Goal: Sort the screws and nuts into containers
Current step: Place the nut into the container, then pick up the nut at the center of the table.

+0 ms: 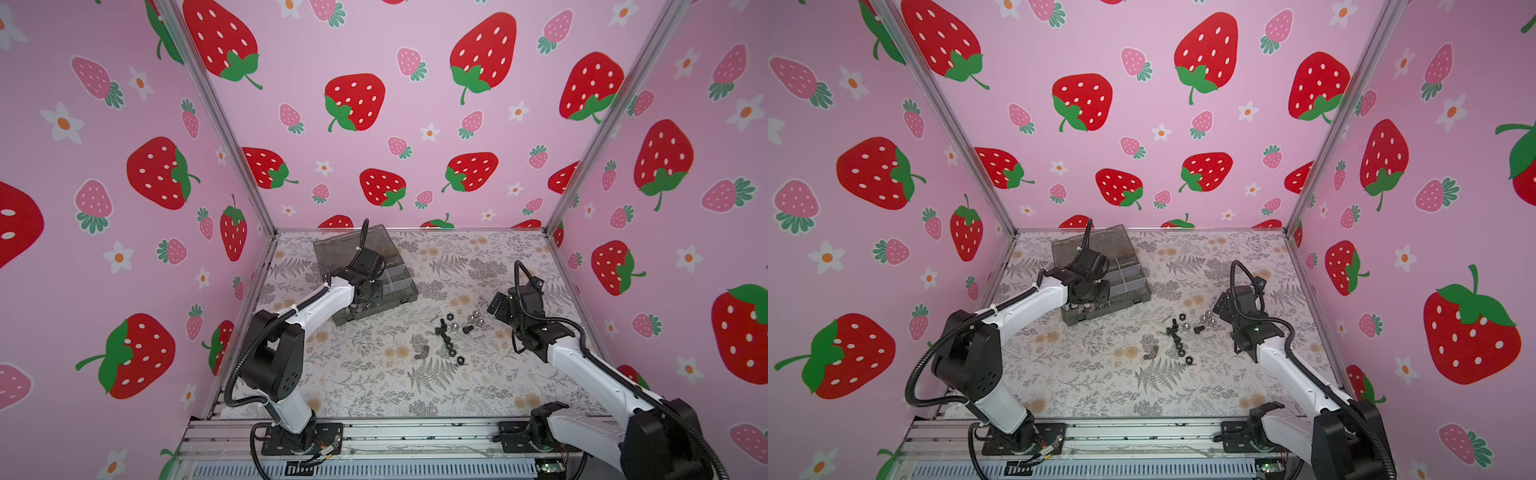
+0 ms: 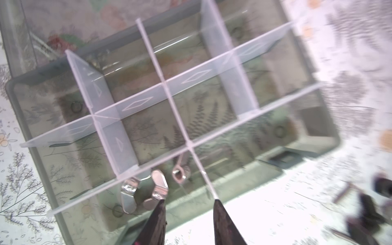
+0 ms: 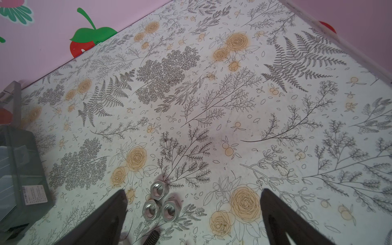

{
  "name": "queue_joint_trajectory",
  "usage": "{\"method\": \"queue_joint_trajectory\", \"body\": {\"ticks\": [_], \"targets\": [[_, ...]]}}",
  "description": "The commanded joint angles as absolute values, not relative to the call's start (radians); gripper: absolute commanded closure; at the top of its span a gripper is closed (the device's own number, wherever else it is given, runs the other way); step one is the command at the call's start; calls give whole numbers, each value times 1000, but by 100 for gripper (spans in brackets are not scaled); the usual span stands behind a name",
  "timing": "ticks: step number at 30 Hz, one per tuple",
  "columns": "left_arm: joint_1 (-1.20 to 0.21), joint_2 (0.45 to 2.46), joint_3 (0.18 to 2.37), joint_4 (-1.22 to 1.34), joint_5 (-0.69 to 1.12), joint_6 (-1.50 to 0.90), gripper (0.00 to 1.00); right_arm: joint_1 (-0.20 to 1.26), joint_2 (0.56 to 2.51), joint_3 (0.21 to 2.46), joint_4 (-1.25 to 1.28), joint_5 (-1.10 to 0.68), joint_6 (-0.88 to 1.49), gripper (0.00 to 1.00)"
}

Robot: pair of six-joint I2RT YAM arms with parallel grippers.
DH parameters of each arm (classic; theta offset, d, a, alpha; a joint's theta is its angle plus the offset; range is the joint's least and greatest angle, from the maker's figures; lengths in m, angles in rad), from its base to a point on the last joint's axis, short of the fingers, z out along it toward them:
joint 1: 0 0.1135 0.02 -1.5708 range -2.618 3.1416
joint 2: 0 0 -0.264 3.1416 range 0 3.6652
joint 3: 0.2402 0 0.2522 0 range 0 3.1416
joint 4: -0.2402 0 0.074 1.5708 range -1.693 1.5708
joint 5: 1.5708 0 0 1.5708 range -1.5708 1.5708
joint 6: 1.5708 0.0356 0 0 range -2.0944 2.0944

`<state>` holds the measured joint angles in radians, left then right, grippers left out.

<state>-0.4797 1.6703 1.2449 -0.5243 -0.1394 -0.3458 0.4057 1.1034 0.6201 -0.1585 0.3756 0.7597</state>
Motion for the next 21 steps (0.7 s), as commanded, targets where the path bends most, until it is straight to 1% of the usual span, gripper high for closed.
{"method": "queue_joint_trajectory", "body": {"ticks": [1,4,6,9,12,17,21], "targets": [[-554,1629,1209,-524,-83,-368,57,411,1076,618,-191,406,780,0],[-645,1620,1184,-512,-64,-388,48,411,1067,614,-199,411,782,0],[-723,1632,1176,-514,-64,-397,46,411,1065,612,-206,417,783,0],[-826,1667,1175,-520,-55,-398,44,411,1069,611,-210,422,784,0],[-895,1719,1183,-527,-22,-394,44,411,1077,611,-207,423,787,0],[-956,1778,1199,-563,-38,-379,45,411,1087,611,-202,419,793,0],[-963,1801,1194,-566,-31,-366,46,411,1091,613,-204,416,793,0]]}}
